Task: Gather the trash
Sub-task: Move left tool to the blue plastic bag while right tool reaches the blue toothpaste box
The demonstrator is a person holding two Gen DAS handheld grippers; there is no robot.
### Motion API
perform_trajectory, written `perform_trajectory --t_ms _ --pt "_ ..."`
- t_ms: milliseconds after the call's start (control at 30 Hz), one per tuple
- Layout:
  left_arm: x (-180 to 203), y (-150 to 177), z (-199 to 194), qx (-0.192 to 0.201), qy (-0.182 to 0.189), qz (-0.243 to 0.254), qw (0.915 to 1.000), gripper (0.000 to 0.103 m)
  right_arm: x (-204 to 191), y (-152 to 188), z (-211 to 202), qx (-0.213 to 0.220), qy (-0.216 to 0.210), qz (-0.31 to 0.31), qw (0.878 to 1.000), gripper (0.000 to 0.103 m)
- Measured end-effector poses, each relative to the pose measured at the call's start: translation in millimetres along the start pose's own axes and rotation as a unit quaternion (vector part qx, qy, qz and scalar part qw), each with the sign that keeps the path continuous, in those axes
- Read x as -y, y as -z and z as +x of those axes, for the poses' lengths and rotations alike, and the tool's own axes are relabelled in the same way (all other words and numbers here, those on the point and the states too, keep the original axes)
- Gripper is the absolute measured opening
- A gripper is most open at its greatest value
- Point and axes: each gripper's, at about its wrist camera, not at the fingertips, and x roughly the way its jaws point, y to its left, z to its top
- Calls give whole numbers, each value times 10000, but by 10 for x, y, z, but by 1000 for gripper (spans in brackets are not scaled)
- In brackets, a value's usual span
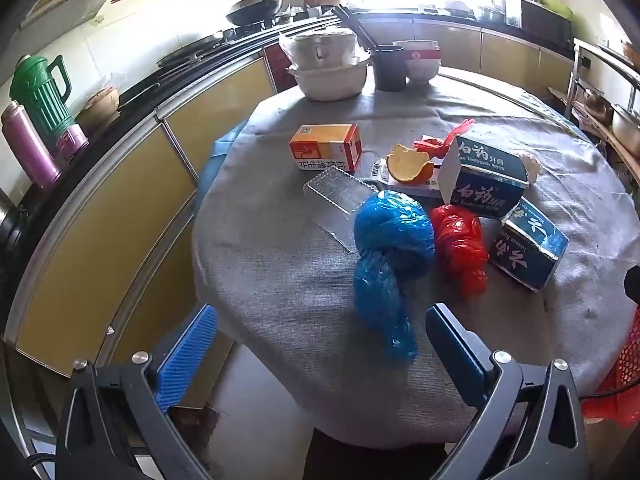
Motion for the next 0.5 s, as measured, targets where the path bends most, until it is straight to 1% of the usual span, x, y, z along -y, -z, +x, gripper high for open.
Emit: perform_trajectory --t_ms 233,367,500 --pt "-8 19 -3 -6 69 -13 10000 103 -26 4 -37 -9 64 -99 9999 103" --pt "-27 33 6 -33 123 -35 9999 103 -88 16 56 -70 159 -26 9998 103" --pt "-46 47 33 -92 189 -47 9998 103 -28 3 66 -172 222 102 9996 103"
